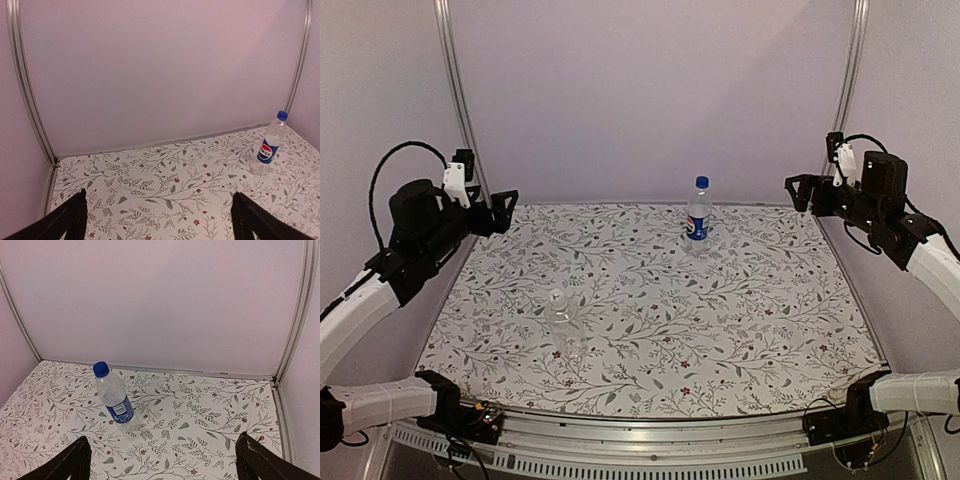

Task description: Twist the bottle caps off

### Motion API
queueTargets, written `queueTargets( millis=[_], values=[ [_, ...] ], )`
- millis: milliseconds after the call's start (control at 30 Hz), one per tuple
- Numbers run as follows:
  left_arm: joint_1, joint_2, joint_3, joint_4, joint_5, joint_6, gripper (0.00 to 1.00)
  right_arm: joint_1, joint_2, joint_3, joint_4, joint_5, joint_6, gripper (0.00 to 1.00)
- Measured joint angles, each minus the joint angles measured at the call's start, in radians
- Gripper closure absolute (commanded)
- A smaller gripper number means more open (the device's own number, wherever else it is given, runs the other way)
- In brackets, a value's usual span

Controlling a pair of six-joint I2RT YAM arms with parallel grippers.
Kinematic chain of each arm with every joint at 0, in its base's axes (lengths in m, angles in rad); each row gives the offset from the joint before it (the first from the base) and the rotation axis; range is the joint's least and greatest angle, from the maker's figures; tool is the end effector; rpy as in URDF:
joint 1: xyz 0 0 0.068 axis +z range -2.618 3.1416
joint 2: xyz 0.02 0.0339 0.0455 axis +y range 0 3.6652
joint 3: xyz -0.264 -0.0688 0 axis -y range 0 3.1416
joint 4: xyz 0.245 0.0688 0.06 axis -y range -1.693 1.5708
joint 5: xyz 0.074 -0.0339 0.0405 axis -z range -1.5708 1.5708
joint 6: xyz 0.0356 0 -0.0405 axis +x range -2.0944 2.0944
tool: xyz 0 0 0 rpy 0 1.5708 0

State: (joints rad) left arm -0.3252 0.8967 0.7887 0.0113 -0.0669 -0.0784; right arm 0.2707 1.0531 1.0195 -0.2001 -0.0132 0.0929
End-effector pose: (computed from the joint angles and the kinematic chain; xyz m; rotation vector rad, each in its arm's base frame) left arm 0.2038 -0.0662 0.3424 0.1555 1.6661 -0.2495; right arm 0.2339 0.0654 0.3693 -0.1703 1.8047 0.2706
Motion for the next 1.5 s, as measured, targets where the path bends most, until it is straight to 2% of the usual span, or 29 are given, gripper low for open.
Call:
queueTargets(
  millis=[400,633,867,1100,1333,1500],
  values=[
    [-0.001,0.000,-0.002,-0.006,-0.006,0.003,0.00,0.000,0.000,-0.003,-0.002,0.001,0.000,0.01],
    [-0.033,0.004,0.082,-0.189,0.046,-0.004,0.00,0.003,0.023,0.031,-0.077,0.011,0.000,0.01],
    [-0.243,0.009,0.161,-0.442,0.070,-0.024,0.16,0.003,0.025,0.036,-0.130,0.019,-0.001,0.01],
    [-0.457,0.114,0.198,-0.655,0.072,-0.094,0.23,0.003,0.075,0.037,-0.156,-0.007,0.002,0.01],
    [-0.487,0.277,0.202,-0.769,0.082,-0.156,0.35,0.003,0.082,0.037,-0.156,-0.047,0.019,0.01],
    [-0.487,0.312,0.208,-0.800,0.086,-0.172,0.44,0.003,0.082,0.034,-0.156,-0.054,0.023,0.01]
  ],
)
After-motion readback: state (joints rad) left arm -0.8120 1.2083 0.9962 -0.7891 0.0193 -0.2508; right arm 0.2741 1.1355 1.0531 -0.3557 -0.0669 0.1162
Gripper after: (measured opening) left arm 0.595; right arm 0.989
